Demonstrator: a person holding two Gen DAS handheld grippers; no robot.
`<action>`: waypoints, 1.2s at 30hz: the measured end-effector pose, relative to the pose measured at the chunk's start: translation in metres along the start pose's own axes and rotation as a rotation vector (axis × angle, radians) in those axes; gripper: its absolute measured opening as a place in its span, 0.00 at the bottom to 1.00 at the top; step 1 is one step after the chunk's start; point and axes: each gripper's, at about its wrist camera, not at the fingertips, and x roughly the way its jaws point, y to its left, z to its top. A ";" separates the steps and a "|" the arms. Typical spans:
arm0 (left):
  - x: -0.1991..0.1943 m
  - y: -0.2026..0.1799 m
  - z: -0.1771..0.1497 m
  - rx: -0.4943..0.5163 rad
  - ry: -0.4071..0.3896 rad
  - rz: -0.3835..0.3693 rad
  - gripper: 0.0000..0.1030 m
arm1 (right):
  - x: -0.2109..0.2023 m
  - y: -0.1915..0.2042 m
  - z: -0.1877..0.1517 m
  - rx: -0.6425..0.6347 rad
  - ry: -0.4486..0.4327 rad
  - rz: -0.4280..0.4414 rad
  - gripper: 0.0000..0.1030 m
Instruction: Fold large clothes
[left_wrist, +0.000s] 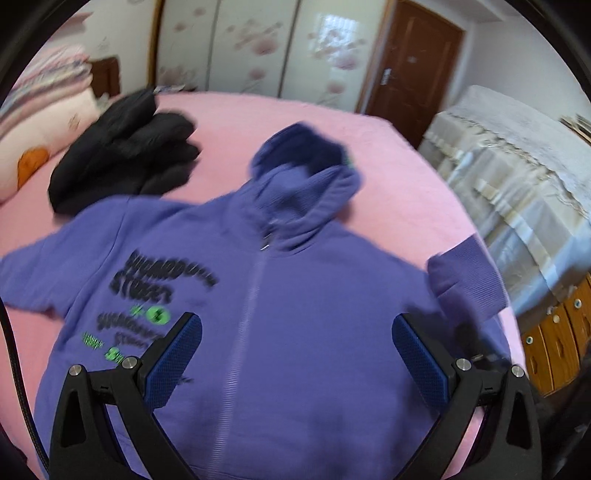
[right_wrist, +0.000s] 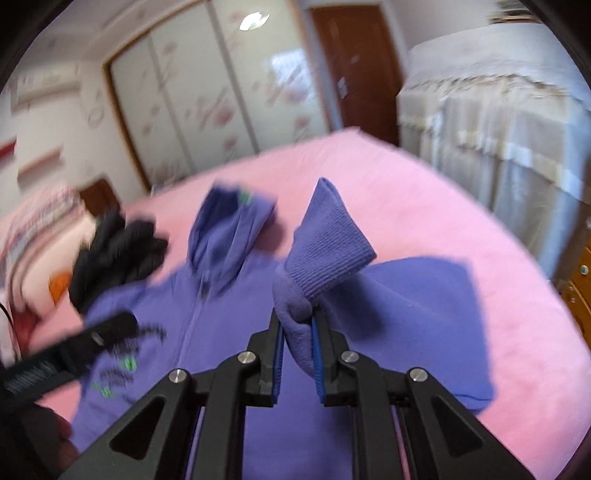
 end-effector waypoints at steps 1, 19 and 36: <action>0.010 0.010 -0.003 -0.015 0.026 0.002 0.99 | 0.014 0.009 -0.008 -0.024 0.035 -0.006 0.13; 0.051 0.015 -0.031 -0.055 0.176 -0.236 0.99 | 0.015 0.023 -0.056 -0.063 0.166 -0.044 0.46; 0.119 -0.004 -0.043 -0.158 0.336 -0.352 0.78 | -0.049 -0.018 -0.085 -0.008 0.083 -0.159 0.46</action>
